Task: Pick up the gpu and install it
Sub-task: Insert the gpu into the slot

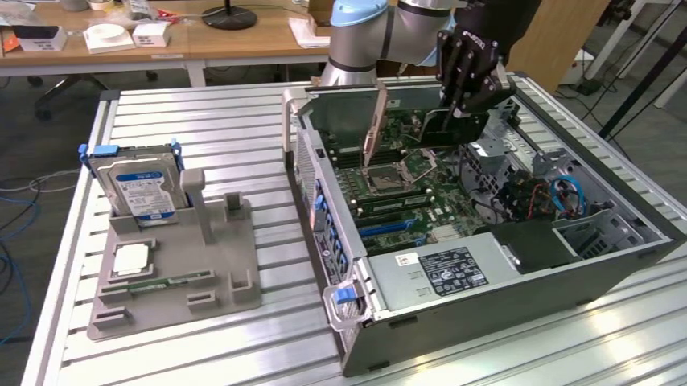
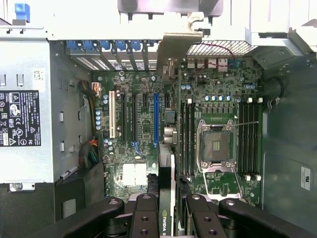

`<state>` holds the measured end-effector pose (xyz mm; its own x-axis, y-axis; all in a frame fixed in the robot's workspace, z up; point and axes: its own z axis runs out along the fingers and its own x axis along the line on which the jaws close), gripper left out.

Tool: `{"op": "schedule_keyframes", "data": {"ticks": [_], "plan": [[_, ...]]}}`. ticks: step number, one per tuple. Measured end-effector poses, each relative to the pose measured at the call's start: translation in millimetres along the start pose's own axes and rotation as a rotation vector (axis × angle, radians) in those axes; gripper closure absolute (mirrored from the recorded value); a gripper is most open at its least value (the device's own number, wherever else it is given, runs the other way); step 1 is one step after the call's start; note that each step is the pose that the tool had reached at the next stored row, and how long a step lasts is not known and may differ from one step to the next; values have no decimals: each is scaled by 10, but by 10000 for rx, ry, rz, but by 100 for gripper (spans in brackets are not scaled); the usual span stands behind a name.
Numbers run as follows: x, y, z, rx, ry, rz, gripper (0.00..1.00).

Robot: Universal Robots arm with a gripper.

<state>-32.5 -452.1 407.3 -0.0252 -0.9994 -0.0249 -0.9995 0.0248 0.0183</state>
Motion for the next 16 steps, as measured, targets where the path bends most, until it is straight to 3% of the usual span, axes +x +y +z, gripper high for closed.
{"op": "schedule_keyframes", "data": {"ticks": [16], "plan": [[2,-1,83,7,0,0,74]]}}
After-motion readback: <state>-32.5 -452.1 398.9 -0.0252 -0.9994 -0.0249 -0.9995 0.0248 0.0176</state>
